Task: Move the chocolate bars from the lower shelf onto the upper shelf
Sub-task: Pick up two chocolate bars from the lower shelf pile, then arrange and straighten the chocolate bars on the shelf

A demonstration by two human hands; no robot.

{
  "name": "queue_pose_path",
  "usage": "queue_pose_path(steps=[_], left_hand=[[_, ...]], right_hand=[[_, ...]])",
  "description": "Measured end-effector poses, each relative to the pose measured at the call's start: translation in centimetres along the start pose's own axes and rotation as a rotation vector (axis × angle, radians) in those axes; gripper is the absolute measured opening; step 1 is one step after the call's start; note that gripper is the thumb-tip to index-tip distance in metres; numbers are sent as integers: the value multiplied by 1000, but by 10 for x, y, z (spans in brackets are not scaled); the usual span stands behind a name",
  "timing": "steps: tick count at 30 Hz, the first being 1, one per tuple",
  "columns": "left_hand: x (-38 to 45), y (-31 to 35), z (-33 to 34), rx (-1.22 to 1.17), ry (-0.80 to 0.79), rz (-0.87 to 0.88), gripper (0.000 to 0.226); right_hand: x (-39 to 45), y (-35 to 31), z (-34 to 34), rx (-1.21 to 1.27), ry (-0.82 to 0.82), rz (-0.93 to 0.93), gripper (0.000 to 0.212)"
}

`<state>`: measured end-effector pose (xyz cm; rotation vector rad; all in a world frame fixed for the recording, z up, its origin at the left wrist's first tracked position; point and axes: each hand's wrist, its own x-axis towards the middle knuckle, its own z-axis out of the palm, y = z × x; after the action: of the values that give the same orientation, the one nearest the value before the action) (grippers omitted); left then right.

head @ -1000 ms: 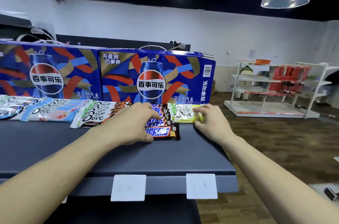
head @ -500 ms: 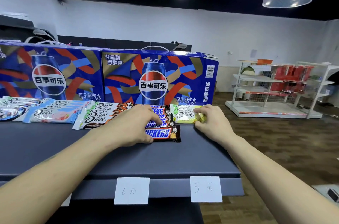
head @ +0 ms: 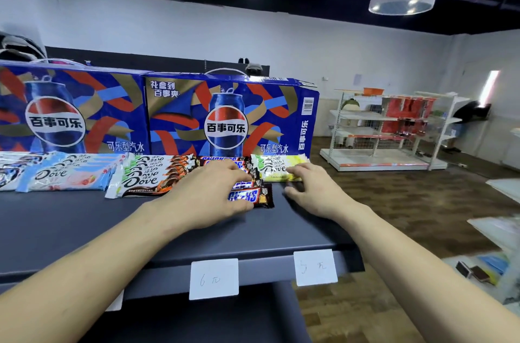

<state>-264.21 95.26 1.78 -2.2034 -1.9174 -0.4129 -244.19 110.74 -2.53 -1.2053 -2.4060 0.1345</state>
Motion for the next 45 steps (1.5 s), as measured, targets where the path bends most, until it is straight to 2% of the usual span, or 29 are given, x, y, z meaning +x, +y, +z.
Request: queue_pose_path(steps=[6, 10, 15, 21, 26, 31, 39, 45], left_hand=[[-18, 4, -2, -3, -10, 57, 64], [-40, 10, -4, 40, -3, 48, 68], [-79, 22, -14, 96, 29, 35, 63], [-139, 49, -23, 63, 77, 7, 66], [-197, 69, -18, -19, 53, -84, 53], [-264, 62, -19, -53, 0, -217, 52], [-373, 23, -26, -14, -54, -446, 54], [-465, -31, -34, 16, -76, -624, 53]], right_hand=[[-34, -26, -5, 11, 13, 34, 54], [-64, -55, -11, 80, 50, -11, 51], [-103, -89, -21, 105, 54, -83, 53], [-166, -115, -34, 116, 43, -125, 55], [-220, -132, -20, 171, 22, -162, 56], [-258, -168, 7, 239, -36, -208, 54], [-284, -248, 60, 341, -224, -304, 56], [-287, -345, 110, 338, -379, -424, 57]])
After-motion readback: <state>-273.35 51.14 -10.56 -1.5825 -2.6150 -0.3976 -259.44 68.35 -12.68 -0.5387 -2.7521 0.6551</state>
